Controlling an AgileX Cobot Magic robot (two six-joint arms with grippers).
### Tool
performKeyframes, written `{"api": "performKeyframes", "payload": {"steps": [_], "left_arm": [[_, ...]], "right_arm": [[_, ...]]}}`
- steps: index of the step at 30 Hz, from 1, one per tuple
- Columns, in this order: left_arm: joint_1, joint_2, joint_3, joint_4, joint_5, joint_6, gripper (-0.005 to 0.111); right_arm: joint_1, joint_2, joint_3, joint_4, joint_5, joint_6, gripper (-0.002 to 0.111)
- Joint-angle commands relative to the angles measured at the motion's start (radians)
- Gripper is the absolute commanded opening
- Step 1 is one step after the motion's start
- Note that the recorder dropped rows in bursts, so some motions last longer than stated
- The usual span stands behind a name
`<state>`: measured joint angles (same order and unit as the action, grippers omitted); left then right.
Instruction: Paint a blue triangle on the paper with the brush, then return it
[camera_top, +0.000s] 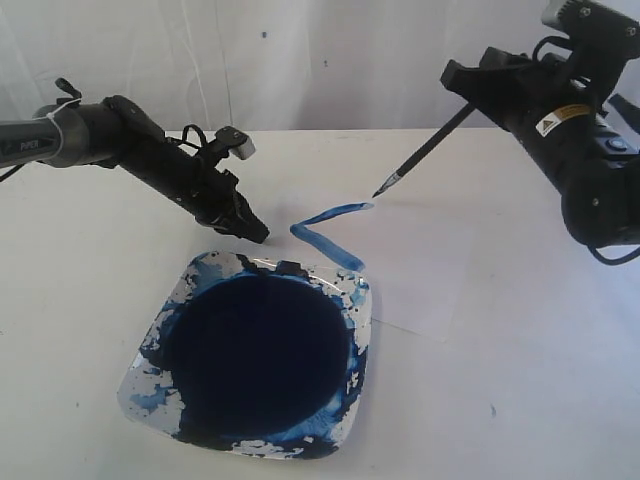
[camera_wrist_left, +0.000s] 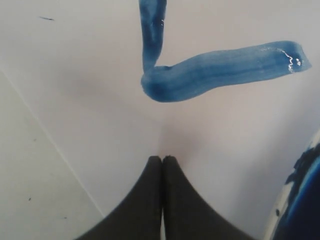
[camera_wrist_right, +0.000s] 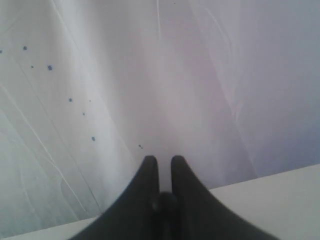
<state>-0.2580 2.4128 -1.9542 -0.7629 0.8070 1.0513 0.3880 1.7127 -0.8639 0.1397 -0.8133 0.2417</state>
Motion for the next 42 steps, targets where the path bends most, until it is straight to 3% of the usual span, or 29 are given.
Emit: {"api": "performKeyframes", "payload": {"steps": [1, 42], "left_arm": [[-0.005, 0.003, 0.005, -0.012, 0.012, -0.001, 0.0], [-0.005, 0.003, 0.005, -0.012, 0.004, -0.001, 0.0]], "right_arm": [[0.0, 0.017, -0.002, -0.004, -0.04, 0.052, 0.001], [0.0, -0.025, -0.002, -0.145, 0.236, 0.102, 0.001]]}}
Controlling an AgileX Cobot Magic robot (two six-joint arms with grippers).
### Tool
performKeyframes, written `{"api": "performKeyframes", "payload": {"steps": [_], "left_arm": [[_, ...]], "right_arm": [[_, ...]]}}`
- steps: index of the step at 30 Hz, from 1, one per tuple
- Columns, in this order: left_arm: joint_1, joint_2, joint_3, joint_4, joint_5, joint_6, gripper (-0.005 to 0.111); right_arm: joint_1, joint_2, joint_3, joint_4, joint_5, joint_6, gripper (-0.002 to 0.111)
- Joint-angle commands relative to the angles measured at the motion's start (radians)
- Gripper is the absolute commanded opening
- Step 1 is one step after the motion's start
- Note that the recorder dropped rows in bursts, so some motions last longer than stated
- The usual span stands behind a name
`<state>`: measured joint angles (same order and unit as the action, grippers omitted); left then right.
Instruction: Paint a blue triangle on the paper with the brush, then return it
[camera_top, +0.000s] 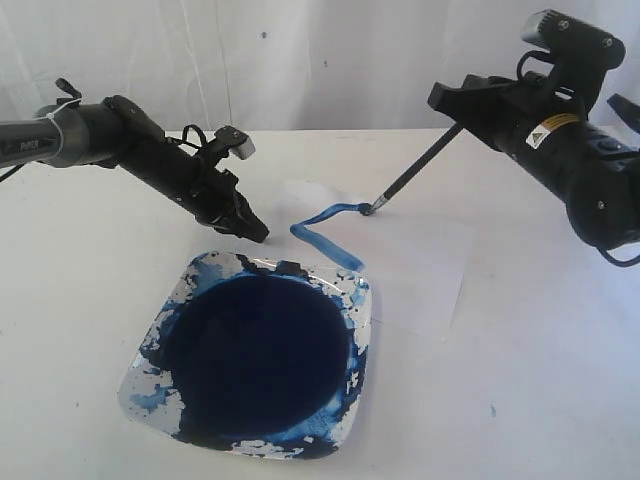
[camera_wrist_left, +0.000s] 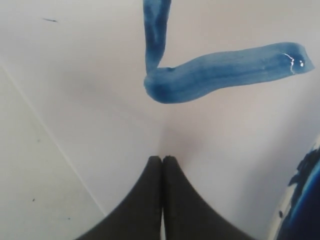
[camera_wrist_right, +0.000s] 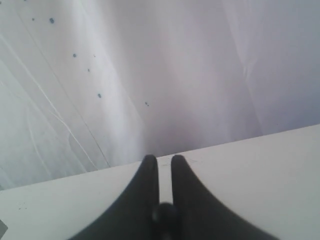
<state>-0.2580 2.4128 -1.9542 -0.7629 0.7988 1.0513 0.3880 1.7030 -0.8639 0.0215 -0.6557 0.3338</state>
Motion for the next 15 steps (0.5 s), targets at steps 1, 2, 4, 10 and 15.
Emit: {"api": "performKeyframes", "payload": {"steps": [1, 2, 4, 10, 15], "left_arm": [[-0.005, 0.003, 0.005, -0.012, 0.012, -0.001, 0.0], [-0.005, 0.003, 0.005, -0.012, 0.012, -0.001, 0.0], [-0.005, 0.003, 0.005, -0.012, 0.012, -0.001, 0.0], [-0.005, 0.003, 0.005, -0.012, 0.006, -0.001, 0.0], [-0.005, 0.003, 0.005, -0.012, 0.001, -0.001, 0.0]], "right_arm": [[0.0, -0.018, -0.002, -0.037, 0.083, 0.01, 0.001], [0.0, -0.022, -0.002, -0.044, 0.088, 0.01, 0.001], [0.0, -0.031, -0.002, -0.069, 0.09, 0.01, 0.001], [0.0, -0.06, -0.002, -0.089, 0.118, 0.01, 0.001], [0.0, -0.077, -0.002, -0.11, 0.111, 0.008, 0.001]]}}
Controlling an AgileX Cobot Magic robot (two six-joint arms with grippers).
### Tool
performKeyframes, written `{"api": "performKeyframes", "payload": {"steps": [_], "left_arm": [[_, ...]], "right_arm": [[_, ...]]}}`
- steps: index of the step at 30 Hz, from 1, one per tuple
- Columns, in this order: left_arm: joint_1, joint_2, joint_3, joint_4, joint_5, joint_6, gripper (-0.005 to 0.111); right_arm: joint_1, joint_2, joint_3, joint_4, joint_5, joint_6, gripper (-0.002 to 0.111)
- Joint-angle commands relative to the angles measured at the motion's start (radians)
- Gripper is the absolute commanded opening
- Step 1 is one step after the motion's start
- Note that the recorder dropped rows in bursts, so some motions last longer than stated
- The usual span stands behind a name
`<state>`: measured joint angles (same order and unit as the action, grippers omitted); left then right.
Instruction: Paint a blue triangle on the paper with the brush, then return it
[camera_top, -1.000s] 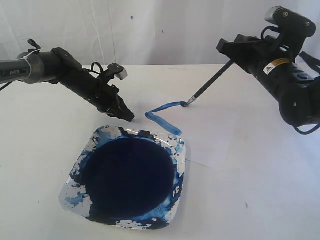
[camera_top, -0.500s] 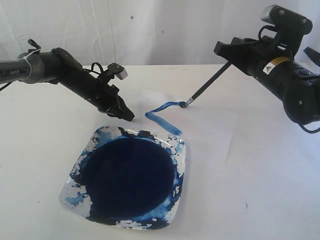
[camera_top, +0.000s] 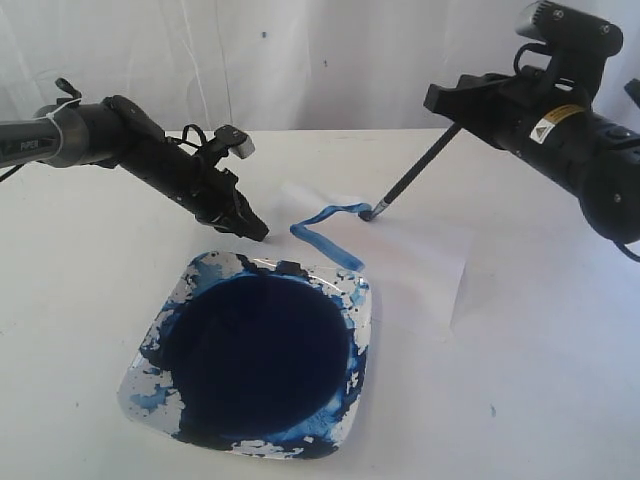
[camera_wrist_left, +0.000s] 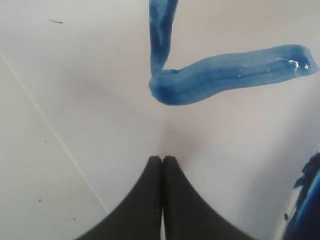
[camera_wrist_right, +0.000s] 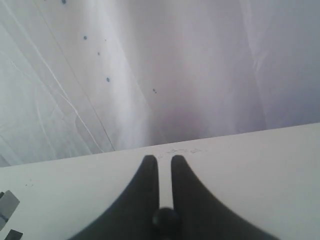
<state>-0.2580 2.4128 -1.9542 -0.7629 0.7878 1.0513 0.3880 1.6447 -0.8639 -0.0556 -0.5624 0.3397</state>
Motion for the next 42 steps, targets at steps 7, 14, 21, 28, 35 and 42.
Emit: {"api": "performKeyframes", "payload": {"steps": [7, 14, 21, 28, 35, 42], "left_arm": [[-0.005, 0.003, 0.005, -0.012, 0.012, -0.001, 0.0], [-0.005, 0.003, 0.005, -0.012, 0.012, -0.001, 0.0], [-0.005, 0.003, -0.007, -0.012, -0.016, -0.001, 0.0], [-0.005, 0.001, -0.096, -0.065, -0.055, 0.011, 0.0], [-0.005, 0.005, -0.11, -0.09, -0.114, 0.128, 0.0], [-0.005, 0.03, -0.111, -0.111, -0.157, 0.231, 0.0]], "right_arm": [[0.0, -0.022, -0.002, -0.033, 0.003, 0.002, 0.001], [0.0, -0.054, -0.002, -0.035, -0.036, 0.0, 0.001], [0.0, -0.156, -0.002, -0.035, 0.179, 0.0, 0.001], [0.0, -0.181, -0.002, -0.035, 0.252, 0.005, 0.001], [0.0, -0.181, -0.002, -0.069, 0.247, 0.08, 0.001], [0.0, -0.177, -0.002, -0.15, 0.112, 0.14, 0.001]]}}
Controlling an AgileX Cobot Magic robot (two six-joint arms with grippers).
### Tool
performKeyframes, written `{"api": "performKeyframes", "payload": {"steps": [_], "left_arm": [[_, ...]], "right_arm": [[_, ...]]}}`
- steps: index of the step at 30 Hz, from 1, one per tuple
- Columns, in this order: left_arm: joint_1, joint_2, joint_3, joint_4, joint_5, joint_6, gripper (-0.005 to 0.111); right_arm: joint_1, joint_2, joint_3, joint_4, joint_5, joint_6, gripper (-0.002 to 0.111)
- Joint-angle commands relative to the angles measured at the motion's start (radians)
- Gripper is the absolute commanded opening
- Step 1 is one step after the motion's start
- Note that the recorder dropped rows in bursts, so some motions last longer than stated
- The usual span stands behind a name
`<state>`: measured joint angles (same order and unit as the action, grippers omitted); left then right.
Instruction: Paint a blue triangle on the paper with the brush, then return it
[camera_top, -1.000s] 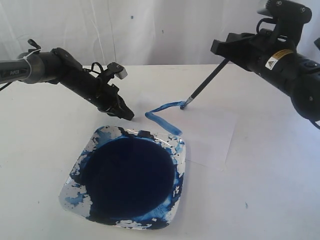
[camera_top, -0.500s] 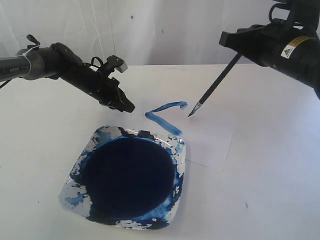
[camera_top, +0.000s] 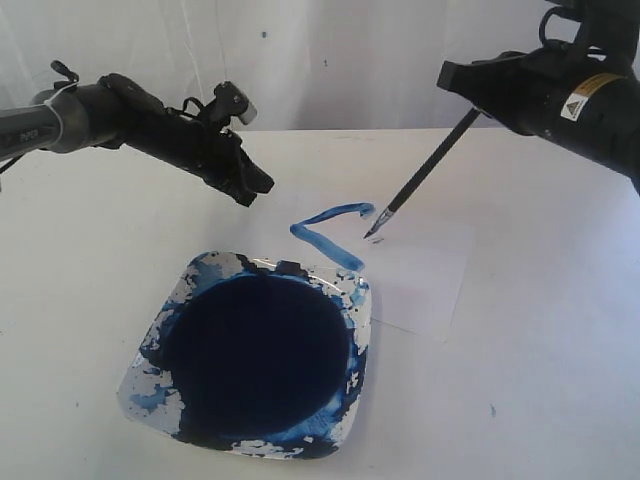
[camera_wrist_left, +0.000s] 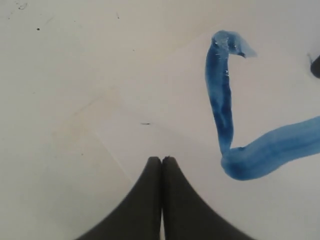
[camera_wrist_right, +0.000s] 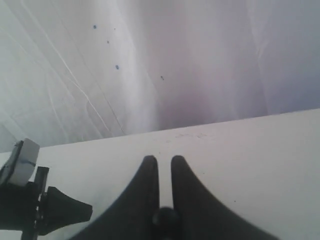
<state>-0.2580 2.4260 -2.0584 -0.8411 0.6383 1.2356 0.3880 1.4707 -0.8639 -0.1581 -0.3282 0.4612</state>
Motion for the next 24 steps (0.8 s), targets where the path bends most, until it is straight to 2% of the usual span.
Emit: {"api": "performKeyframes", "payload": {"steps": [1, 4, 12, 24], "left_arm": [[-0.005, 0.019, -0.007, -0.033, -0.007, 0.05, 0.0], [-0.005, 0.029, -0.007, -0.052, 0.01, 0.077, 0.0], [-0.005, 0.065, -0.007, -0.181, 0.005, 0.244, 0.0], [-0.005, 0.077, -0.007, -0.207, 0.062, 0.26, 0.0]], "right_arm": [[0.0, 0.0, -0.002, -0.059, -0.15, 0.015, 0.001], [0.0, 0.018, -0.002, -0.063, -0.214, 0.011, 0.001], [0.0, 0.088, -0.009, -0.061, -0.246, -0.048, 0.001], [0.0, 0.117, -0.022, 0.002, -0.254, -0.173, 0.001]]}}
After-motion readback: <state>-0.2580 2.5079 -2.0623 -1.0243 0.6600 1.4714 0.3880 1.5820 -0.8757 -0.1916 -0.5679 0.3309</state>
